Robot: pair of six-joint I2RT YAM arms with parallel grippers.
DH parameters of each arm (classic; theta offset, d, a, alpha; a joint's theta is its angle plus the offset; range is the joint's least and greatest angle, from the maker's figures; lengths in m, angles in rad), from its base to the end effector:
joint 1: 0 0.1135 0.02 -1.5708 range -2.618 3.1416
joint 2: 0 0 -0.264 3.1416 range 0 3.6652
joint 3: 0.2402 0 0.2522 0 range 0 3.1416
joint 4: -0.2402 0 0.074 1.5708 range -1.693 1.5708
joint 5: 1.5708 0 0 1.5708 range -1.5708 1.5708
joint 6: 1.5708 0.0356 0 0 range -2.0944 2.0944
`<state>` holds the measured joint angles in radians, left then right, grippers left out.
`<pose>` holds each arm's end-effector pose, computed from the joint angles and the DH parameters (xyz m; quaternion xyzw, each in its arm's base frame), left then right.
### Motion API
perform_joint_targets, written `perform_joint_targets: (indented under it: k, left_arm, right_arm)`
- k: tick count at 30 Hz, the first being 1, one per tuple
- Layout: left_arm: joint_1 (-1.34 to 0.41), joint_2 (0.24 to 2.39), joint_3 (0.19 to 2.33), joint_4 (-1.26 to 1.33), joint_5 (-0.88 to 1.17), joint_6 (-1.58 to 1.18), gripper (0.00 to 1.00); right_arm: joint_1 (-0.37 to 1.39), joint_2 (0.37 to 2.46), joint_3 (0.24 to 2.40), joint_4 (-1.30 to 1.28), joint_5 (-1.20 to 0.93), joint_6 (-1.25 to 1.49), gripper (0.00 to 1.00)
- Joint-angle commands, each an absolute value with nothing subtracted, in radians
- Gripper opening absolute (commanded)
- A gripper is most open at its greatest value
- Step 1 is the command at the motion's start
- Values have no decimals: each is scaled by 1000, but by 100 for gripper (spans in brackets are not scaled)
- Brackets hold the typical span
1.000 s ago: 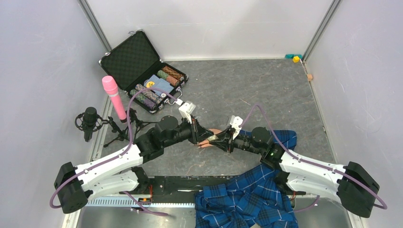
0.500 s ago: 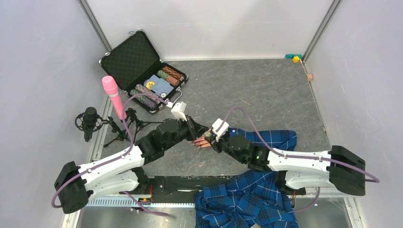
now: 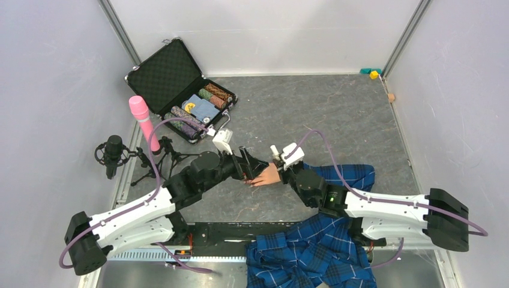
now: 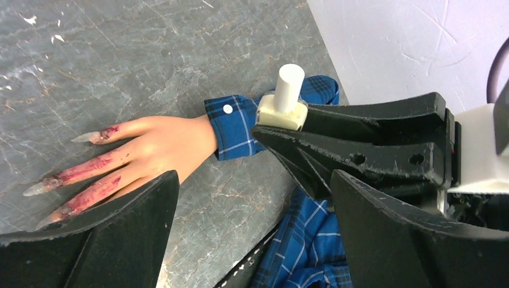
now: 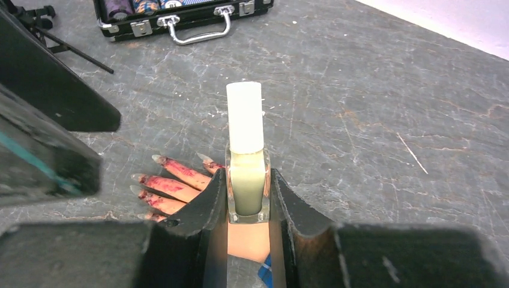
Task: Paint the nails
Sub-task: Unscrew the nail polish bottle.
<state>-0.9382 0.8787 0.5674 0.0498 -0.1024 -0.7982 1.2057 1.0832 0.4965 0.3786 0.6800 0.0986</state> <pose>0.1264 -0.1662 0.2706 0.0243 0.7925 -0.4378 0.4239 0.1041 0.2097 0.2401 -0.2063 0.7333 0.1545 0.6291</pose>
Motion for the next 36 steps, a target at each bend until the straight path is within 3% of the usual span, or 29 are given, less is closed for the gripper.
perform_joint_targets:
  k: [1,6,16,21,26,31,36]
  left_arm:
    - [-942,812,626,14,-147,-678,100]
    - [-934,755,619,84,-34,-619,100]
    - [-924,775,616,221,213,-595,100]
    - [-917,793,595,318,282,-621,100]
    - [-918,831,589,347,357,-624,99]
    - [-917,846,569,395,388,-643,76]
    - [-917,840,536,464,384,-662,66]
  right_arm:
    - [1199,1009,472,384,739,99,0]
    - [1128,919,435,364,546,96,0]
    - [970,778,394,506,-156,219,0]
    - [970,799,399,566,-338,272,0]
    - [969,801,372,637,-370,323,0]
    - [969,801,367,646,-371,327,0]
    - [971,795,365,619,-342,317,0]
